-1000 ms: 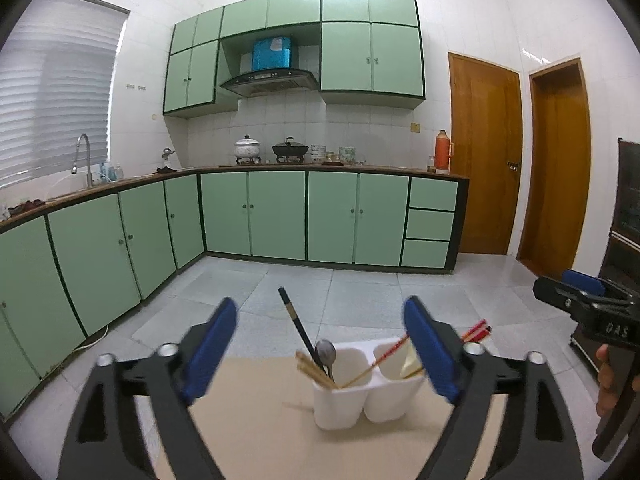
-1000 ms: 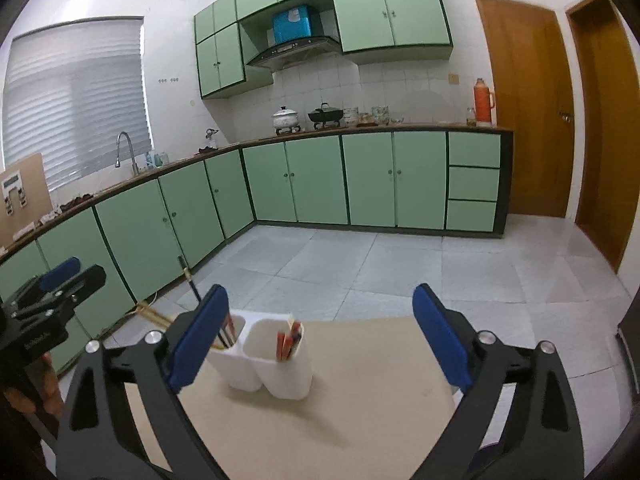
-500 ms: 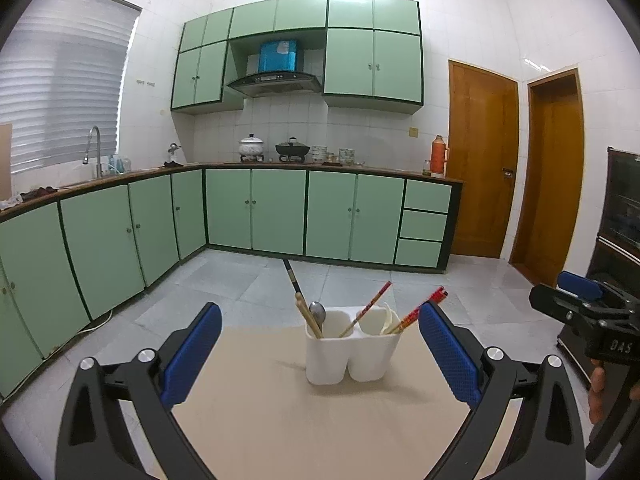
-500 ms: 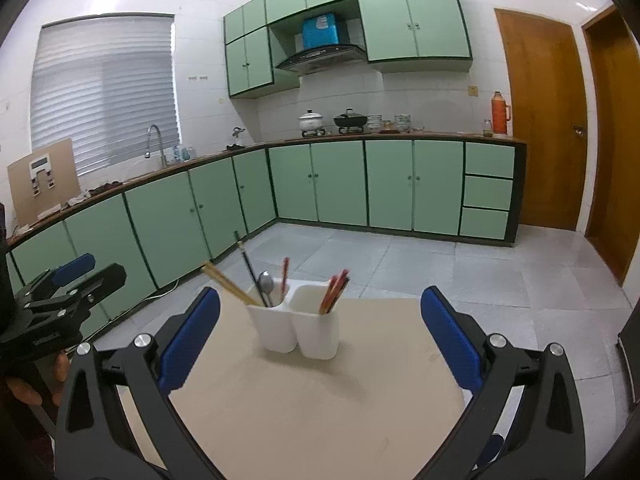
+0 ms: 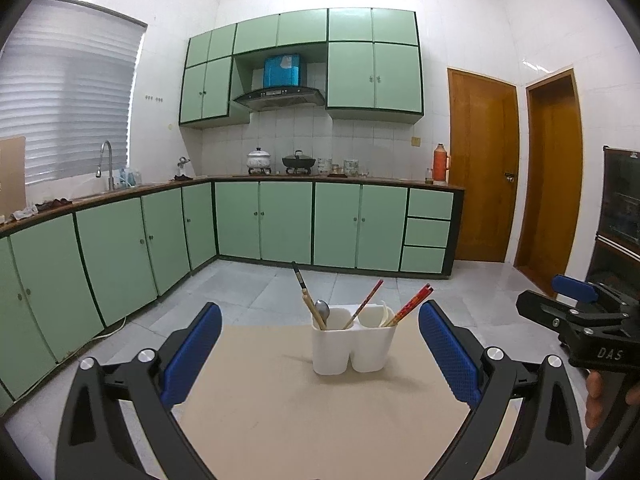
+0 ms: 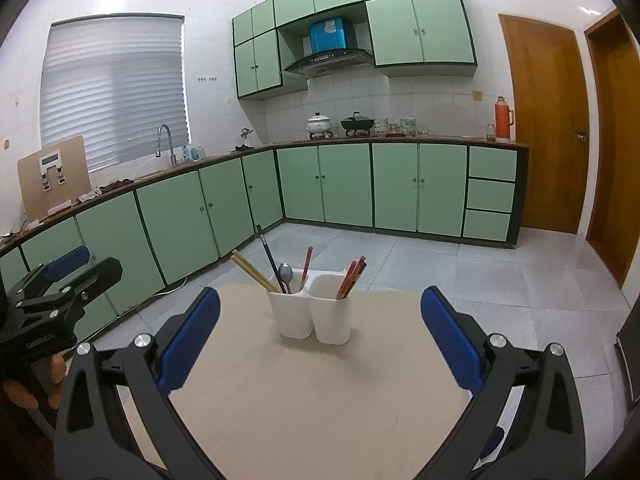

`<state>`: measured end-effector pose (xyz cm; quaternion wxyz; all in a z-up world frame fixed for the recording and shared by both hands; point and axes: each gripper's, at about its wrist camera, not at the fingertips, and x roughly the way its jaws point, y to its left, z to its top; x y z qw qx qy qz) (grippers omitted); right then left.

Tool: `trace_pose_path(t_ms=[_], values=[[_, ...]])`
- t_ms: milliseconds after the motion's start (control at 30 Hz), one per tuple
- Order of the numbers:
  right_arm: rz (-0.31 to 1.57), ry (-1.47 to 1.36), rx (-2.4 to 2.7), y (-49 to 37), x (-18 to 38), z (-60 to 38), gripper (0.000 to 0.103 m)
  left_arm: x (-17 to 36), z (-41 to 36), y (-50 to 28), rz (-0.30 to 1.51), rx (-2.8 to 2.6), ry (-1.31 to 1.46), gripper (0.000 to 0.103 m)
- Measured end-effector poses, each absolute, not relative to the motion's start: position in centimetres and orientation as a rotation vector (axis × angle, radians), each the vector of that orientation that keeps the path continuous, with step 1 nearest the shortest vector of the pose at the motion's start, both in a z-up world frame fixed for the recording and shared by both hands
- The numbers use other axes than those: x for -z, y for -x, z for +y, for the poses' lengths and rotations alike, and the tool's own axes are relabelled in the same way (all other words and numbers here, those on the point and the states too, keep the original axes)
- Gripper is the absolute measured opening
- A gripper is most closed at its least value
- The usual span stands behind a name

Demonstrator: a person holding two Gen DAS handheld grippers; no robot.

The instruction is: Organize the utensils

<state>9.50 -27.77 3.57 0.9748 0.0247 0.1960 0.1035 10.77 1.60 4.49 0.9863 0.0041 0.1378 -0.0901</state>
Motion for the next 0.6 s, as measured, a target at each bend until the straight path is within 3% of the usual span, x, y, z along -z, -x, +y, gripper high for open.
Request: trace_pose_path(t_ms=[600], values=[[0.360, -0.025, -0.234, -6.2, -4.6, -26.6, 0.097, -5.2, 1.3, -7.9, 0.245, 0.167, -0.017, 0.097]])
